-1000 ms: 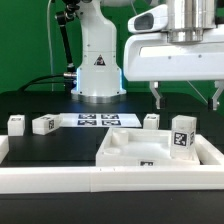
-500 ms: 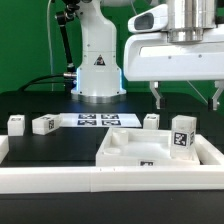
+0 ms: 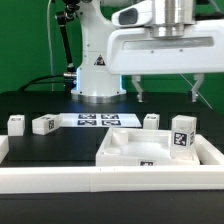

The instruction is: Assemble square table

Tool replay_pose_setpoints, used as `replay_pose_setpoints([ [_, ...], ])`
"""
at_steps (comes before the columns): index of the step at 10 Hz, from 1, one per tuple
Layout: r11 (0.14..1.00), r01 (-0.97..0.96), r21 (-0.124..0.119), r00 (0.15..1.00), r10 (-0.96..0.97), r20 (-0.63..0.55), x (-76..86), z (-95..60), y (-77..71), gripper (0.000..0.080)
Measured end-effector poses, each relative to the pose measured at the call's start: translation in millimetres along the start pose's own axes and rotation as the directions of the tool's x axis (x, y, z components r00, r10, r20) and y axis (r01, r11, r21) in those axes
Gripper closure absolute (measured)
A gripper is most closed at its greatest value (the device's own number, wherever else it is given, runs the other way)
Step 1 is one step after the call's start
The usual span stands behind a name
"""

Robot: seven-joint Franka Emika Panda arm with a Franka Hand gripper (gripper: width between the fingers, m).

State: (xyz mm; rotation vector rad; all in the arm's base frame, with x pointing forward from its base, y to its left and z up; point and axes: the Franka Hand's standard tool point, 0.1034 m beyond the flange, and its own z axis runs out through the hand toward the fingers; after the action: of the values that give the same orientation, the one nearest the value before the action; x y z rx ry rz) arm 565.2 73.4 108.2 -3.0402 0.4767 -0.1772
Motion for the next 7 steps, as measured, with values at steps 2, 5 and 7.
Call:
replay_pose_setpoints([
  [2, 1.000, -0.006, -0.002, 1.000, 0.006, -0.004, -3.2, 2.8, 4.7, 0.0150],
  [5, 1.000, -0.022, 0.007, 1.000, 0.022, -0.003, 3.9, 2.7, 14.0, 0.0150],
  [7, 0.999, -0.043, 0.004, 0.999, 0.043, -0.008, -24.7, 6.1, 26.3, 0.0150],
])
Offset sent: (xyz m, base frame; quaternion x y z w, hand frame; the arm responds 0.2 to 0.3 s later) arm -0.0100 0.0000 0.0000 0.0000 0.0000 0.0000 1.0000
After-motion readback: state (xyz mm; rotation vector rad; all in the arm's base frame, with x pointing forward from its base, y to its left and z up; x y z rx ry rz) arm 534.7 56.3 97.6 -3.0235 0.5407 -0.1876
